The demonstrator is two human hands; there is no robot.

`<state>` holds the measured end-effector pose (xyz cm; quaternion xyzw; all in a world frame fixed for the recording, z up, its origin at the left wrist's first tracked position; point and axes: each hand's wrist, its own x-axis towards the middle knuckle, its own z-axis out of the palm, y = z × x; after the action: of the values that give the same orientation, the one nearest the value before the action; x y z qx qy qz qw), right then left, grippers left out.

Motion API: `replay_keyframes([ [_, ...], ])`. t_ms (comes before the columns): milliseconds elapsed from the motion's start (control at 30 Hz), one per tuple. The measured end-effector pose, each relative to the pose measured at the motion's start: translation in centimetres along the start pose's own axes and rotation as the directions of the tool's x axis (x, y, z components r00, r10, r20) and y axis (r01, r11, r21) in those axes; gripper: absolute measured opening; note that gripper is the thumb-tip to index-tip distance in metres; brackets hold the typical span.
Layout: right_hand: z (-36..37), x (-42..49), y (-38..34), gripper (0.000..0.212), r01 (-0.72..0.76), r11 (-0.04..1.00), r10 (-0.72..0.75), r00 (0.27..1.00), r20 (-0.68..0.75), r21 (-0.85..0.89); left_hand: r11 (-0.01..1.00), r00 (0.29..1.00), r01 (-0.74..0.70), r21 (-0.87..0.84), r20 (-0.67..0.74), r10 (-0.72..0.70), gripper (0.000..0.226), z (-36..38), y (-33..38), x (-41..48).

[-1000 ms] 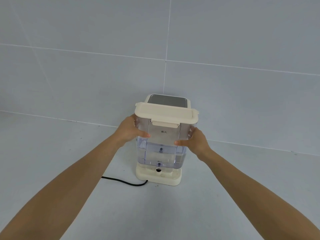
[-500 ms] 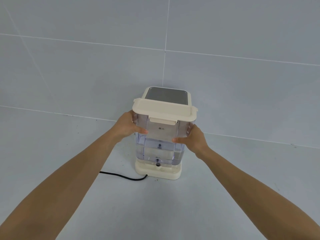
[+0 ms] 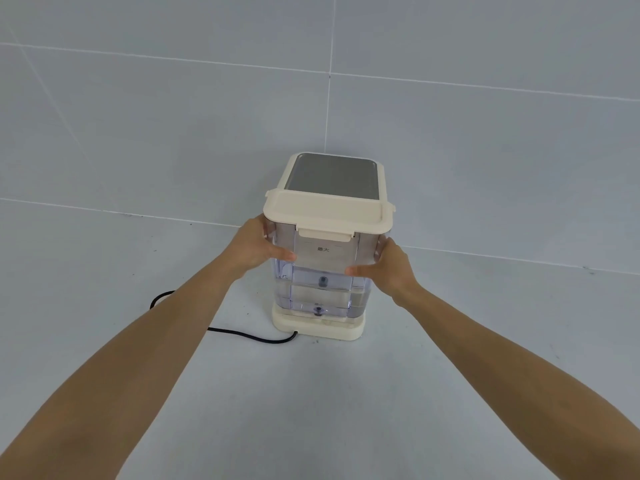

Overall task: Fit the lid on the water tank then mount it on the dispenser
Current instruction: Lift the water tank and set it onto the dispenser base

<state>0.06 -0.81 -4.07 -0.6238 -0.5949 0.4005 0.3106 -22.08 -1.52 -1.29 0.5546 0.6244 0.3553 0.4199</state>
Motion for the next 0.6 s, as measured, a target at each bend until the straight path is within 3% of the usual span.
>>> replay_keyframes([
  [600, 0.6, -0.3, 0.7, 0.078, -0.011, 1.000, 0.011, 1.000, -0.002, -0.005, 1.000, 1.000, 0.001, 0.012, 0.013, -0.001, 0.073, 0.4, -1.1, 0.1],
])
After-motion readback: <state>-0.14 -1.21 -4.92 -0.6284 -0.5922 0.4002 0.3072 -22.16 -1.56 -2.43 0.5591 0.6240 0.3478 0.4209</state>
